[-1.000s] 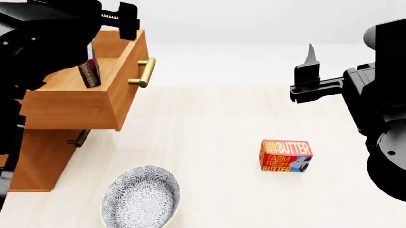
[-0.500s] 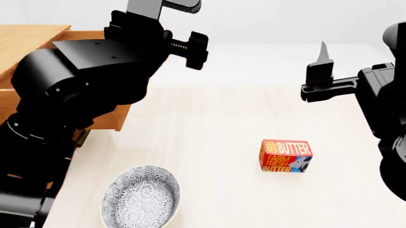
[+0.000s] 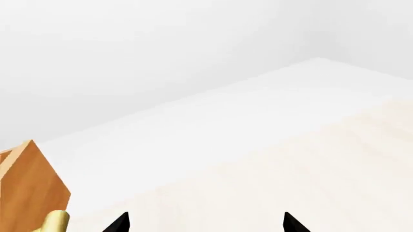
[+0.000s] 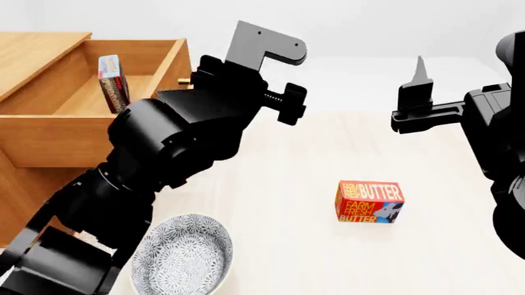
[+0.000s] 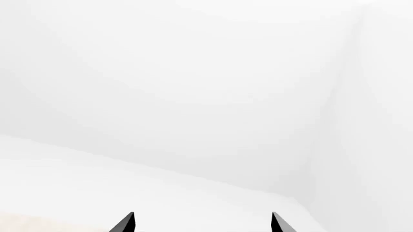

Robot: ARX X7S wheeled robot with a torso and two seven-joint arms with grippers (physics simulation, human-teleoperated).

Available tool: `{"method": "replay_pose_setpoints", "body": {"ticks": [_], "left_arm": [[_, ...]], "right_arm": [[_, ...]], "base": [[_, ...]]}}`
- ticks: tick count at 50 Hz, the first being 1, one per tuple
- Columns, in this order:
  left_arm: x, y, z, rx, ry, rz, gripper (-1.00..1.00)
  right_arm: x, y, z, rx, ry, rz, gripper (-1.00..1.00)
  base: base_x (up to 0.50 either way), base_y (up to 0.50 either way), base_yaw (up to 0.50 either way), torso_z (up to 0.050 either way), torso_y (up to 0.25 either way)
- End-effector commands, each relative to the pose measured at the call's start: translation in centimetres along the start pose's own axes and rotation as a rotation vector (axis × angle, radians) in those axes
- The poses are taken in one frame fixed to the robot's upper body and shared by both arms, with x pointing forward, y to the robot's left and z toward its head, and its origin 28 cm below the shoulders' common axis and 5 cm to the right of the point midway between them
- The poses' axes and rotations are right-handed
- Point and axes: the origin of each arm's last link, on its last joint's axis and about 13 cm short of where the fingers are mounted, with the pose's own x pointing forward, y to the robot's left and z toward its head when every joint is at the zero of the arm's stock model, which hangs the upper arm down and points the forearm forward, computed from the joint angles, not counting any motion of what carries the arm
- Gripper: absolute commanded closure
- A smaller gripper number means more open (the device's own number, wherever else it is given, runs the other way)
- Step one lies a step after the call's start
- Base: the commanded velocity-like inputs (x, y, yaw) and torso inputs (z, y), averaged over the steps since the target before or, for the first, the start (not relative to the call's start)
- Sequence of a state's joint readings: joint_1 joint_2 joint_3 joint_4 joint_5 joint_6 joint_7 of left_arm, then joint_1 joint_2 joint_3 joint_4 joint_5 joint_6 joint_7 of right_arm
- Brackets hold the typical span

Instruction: Put the chocolate pudding in the top drawer of the cabinet and close it.

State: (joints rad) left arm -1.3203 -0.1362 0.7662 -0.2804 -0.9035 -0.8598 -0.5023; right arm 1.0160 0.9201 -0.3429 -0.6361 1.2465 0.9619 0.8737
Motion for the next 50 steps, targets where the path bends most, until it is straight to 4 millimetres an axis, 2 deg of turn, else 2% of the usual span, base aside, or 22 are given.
{"method": "replay_pose_setpoints", "body": {"ticks": [1, 17, 27, 32, 50], "left_arm": [[2.1, -1.3, -1.3, -0.011, 0.036, 0.010, -1.00], [4.5, -2.1, -3.5, -0.025, 0.099, 0.031, -1.00], [4.9, -2.5, -4.4, -0.011, 0.133, 0.023, -1.00], [4.9, -2.5, -4.7, 0.005, 0.145, 0.021, -1.00], [5.6, -0.5, -6.0, 0.026, 0.181, 0.112, -1.00]], "right_arm": [[0.0, -0.1, -0.2, 0.002, 0.006, -0.002, -1.00], [0.0, -0.7, -1.0, 0.015, 0.023, -0.017, -1.00], [-0.2, -0.9, -1.4, 0.019, 0.028, -0.023, -1.00], [-0.2, -0.9, -1.6, 0.019, 0.034, -0.029, -1.00], [0.0, -0.9, -2.5, 0.036, 0.052, -0.034, -1.00]], "base": [[0.00, 0.00, 0.00, 0.000, 0.000], [0.00, 0.00, 0.00, 0.000, 0.000], [0.00, 0.00, 0.00, 0.000, 0.000], [0.00, 0.00, 0.00, -0.008, 0.248], [0.00, 0.00, 0.00, -0.001, 0.014]]}}
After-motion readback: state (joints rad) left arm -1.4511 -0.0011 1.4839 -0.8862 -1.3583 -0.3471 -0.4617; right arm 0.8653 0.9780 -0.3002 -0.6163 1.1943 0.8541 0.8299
